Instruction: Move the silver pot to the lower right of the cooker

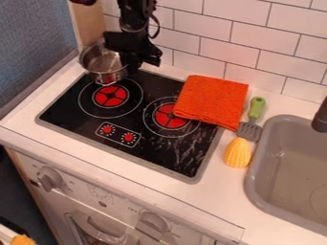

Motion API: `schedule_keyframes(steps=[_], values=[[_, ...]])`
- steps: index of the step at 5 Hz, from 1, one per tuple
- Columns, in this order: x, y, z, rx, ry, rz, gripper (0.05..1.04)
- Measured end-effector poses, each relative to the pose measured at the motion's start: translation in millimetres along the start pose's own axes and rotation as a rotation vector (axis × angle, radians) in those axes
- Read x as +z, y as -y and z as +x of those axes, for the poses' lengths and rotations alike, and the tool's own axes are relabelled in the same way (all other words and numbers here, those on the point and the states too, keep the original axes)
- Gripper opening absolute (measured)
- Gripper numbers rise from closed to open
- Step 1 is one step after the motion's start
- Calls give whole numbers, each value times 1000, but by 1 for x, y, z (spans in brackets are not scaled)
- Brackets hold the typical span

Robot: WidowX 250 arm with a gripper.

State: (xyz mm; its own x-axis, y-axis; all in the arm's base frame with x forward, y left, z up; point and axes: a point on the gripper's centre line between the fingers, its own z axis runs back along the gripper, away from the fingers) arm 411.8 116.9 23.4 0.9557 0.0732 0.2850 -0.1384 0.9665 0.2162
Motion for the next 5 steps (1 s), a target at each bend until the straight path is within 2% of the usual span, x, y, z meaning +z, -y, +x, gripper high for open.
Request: schedule_keyframes(steps=[1,2,3,4,5], values=[[-1,3,0,3,-11,-21,108],[2,4,-3,4,-43,-31,310],[2,3,-3,15,-44,-21,571],[2,4,-3,12,-47,-19,872],[11,5,-1,9,-32,-20,1013]])
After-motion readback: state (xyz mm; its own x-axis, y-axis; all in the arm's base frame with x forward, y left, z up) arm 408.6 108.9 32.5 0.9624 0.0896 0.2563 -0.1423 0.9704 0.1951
